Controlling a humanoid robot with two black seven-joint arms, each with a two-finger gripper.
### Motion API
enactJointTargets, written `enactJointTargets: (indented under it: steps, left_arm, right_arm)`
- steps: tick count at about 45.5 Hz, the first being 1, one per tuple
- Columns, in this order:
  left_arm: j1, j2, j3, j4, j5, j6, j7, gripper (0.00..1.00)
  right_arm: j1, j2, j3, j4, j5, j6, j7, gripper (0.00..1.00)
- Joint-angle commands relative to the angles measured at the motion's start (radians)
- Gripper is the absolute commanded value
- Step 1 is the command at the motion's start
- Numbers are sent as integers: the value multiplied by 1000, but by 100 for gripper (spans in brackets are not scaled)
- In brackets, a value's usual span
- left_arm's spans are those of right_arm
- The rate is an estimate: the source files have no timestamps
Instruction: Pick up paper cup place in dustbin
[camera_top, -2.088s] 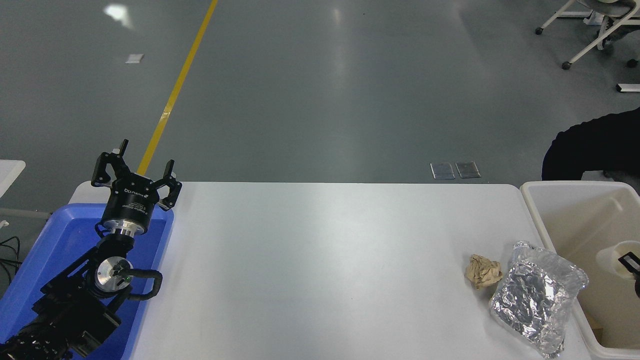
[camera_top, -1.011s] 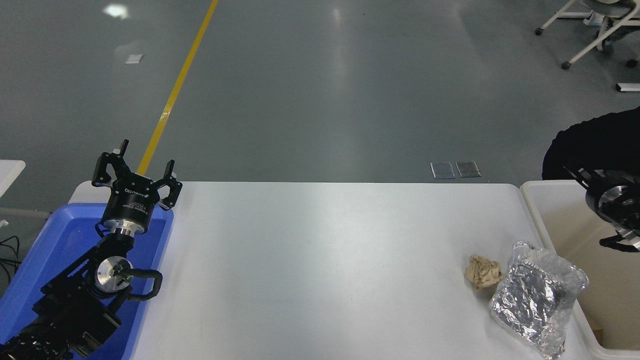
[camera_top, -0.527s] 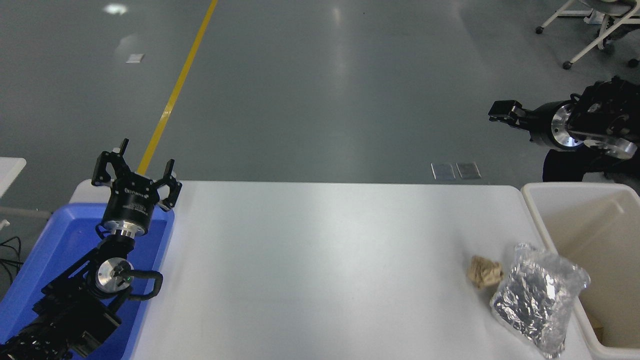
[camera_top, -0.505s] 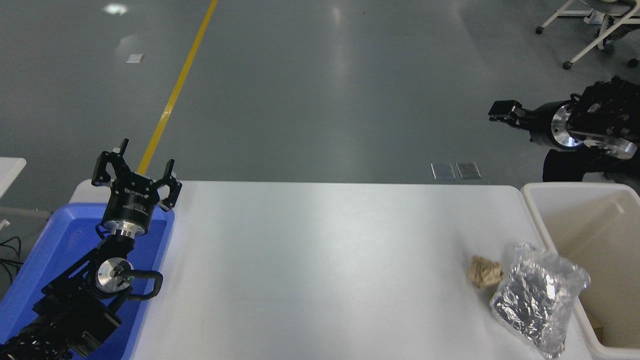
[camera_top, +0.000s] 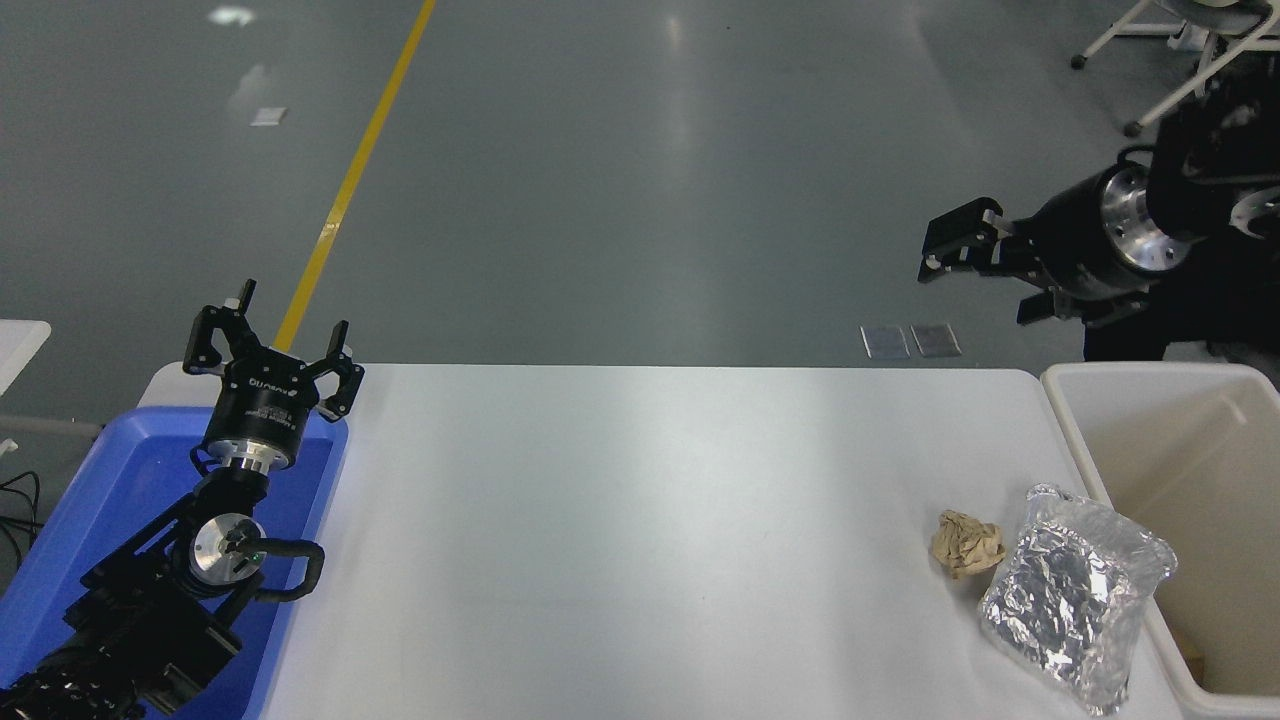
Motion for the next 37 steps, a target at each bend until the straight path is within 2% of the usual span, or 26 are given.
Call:
enactJointTargets:
  steps: [1, 21, 37]
  left_arm:
    - [0, 0, 0, 0, 0, 0, 0, 98]
    - [0, 0, 0, 0, 0, 0, -1, 98]
    - [0, -1, 0, 0, -1, 0, -1, 98]
  right_arm:
    - [132, 25, -19, 138, -15, 68, 1, 100]
    - [140, 219, 8, 161, -12, 80, 1, 100]
    - [129, 226, 20, 159, -12, 91, 1, 100]
